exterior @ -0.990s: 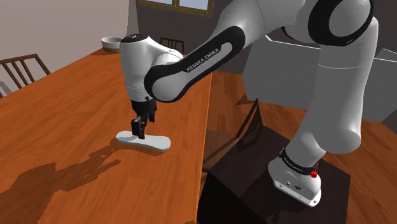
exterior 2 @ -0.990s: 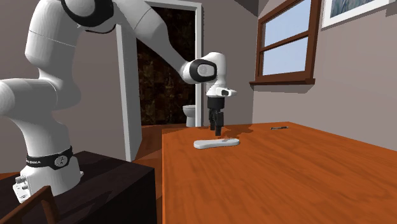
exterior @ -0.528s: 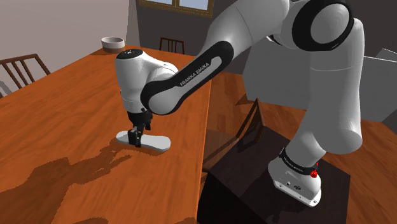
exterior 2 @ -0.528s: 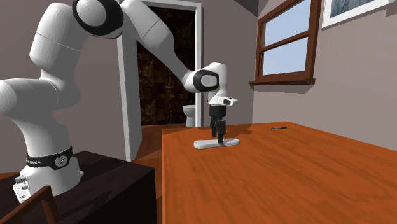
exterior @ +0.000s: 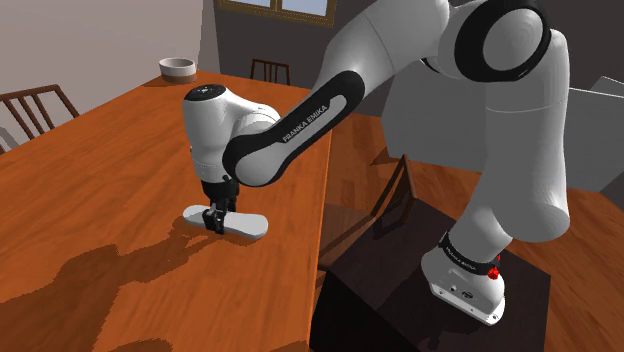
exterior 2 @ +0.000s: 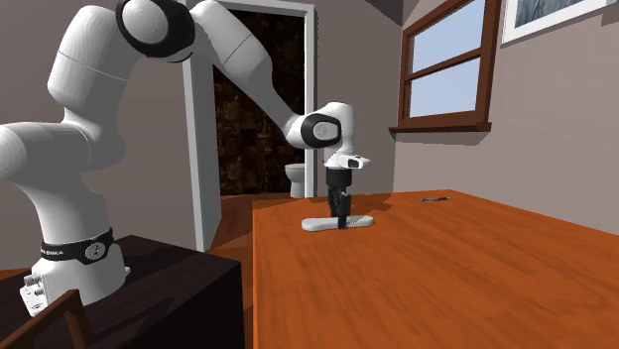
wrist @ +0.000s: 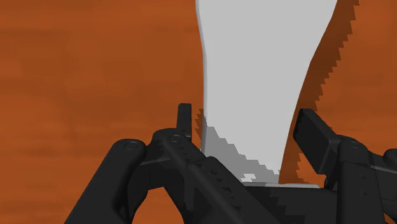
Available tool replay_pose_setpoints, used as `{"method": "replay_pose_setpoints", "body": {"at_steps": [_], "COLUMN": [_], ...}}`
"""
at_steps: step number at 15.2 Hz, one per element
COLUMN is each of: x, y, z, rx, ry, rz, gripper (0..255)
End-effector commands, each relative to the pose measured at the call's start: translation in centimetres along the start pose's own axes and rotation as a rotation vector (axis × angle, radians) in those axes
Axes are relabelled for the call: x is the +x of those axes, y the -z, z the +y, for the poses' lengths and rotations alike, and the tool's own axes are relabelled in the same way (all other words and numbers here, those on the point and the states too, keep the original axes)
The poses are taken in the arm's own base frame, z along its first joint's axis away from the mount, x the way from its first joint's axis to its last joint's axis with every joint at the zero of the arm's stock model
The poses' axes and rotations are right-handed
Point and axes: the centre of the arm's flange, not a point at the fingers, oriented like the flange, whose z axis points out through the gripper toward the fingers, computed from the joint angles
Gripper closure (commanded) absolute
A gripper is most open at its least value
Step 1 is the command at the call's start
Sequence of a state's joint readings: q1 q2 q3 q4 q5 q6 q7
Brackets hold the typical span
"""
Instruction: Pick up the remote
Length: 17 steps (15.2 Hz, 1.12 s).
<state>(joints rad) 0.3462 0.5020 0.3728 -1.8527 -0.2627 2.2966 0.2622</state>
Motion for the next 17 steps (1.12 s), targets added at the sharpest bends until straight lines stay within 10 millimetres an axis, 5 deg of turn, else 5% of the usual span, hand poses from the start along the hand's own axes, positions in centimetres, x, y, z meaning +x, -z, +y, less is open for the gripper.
{"method": "replay_pose_setpoints", "body": {"at_steps": [1, 5, 17], "x": [0.0, 0.0, -0.1], "y": [-0.1, -0.1, 6.2], "z": [0.0, 0.0, 0.2], "rx": [0.0, 0.0, 0.0], "ry": [0.0, 0.0, 0.0], "rz": [-0.001, -0.001, -0.001], "gripper": [255, 255, 255]}}
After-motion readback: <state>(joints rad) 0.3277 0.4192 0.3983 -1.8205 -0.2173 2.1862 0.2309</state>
